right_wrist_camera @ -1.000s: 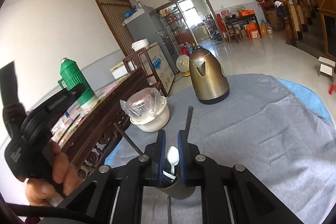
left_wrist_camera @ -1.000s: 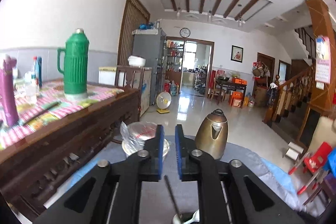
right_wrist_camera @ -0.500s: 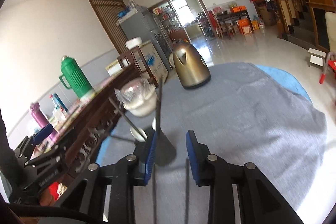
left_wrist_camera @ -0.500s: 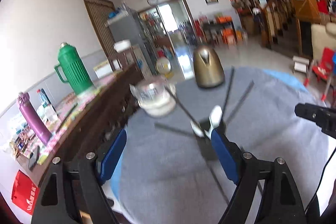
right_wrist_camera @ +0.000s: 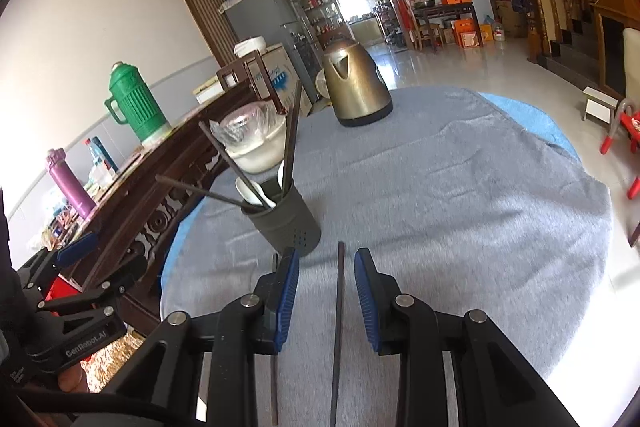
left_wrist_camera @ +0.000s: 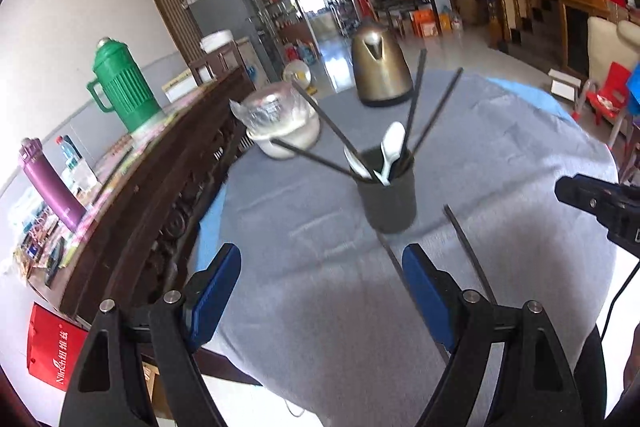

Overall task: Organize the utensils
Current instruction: 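Lower both open tools toward the last two chopsticks on the table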

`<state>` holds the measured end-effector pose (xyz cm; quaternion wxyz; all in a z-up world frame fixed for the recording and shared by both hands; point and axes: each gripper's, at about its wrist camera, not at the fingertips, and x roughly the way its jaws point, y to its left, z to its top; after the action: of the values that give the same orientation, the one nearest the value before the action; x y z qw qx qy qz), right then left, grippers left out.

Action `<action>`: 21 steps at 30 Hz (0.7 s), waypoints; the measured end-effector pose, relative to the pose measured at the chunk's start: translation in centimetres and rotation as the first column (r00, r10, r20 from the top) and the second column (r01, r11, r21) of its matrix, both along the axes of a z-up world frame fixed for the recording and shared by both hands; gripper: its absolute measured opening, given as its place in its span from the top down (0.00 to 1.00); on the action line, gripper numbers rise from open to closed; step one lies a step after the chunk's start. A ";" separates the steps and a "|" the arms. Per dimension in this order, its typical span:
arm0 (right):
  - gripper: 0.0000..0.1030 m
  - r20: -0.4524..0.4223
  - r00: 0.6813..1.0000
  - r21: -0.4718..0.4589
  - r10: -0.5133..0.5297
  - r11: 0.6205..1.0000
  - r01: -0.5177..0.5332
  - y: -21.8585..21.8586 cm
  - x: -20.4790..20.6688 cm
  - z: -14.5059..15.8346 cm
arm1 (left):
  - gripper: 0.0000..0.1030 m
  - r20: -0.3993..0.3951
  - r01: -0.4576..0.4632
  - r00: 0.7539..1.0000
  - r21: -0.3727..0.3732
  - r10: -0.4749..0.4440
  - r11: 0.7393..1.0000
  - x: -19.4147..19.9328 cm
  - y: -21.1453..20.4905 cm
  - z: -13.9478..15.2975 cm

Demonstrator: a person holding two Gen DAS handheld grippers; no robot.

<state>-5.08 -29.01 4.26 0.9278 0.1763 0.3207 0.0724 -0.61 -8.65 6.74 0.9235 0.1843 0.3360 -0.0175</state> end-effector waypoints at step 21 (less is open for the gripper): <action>0.69 -0.041 0.999 -0.001 0.022 1.000 -0.022 1.2 0.8 -1.2 | 0.19 -0.042 0.007 0.999 -0.004 -0.008 1.000 0.5 0.1 -1.1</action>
<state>-4.24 -27.84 3.01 0.9203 0.1736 0.3415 0.0787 -0.10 -8.59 5.60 0.9166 0.1832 0.3545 -0.0256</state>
